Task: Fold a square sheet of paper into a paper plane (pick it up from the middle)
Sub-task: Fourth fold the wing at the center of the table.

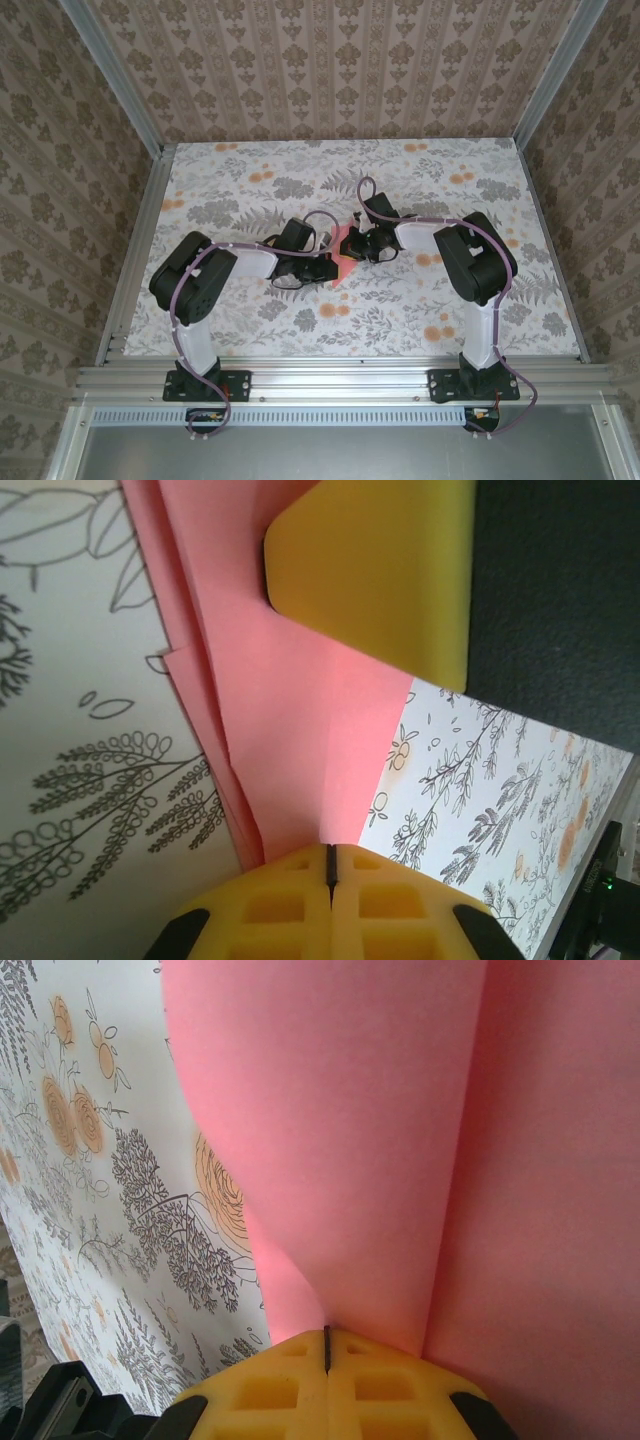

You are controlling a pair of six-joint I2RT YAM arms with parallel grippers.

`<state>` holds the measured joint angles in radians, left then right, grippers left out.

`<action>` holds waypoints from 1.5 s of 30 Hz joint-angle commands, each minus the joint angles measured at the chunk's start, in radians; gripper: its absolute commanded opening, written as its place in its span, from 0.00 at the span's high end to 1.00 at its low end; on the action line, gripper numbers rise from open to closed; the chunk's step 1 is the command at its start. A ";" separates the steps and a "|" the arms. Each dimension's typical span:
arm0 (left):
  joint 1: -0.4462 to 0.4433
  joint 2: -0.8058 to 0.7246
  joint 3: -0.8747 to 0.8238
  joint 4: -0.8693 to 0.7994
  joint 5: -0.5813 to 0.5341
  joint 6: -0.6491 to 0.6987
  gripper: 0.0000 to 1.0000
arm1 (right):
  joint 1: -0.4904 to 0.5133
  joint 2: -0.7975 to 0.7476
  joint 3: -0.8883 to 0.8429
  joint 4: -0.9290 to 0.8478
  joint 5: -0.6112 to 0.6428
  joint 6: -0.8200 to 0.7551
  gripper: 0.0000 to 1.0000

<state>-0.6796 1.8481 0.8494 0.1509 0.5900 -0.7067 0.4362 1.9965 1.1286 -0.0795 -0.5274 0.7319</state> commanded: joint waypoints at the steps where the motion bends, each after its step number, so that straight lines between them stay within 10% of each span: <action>1: -0.003 0.012 -0.068 -0.051 -0.049 -0.011 0.97 | -0.004 0.034 0.004 -0.072 0.044 -0.023 0.96; 21: 0.006 0.013 -0.089 -0.048 -0.054 -0.023 0.98 | 0.003 -0.066 -0.095 0.098 -0.159 0.039 0.94; 45: 0.004 0.066 -0.118 -0.091 -0.050 -0.022 1.00 | -0.060 0.098 0.088 -0.026 -0.027 0.017 0.94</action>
<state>-0.6743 1.8393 0.7959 0.2375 0.5961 -0.7269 0.4034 2.0571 1.1767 -0.0704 -0.6609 0.7624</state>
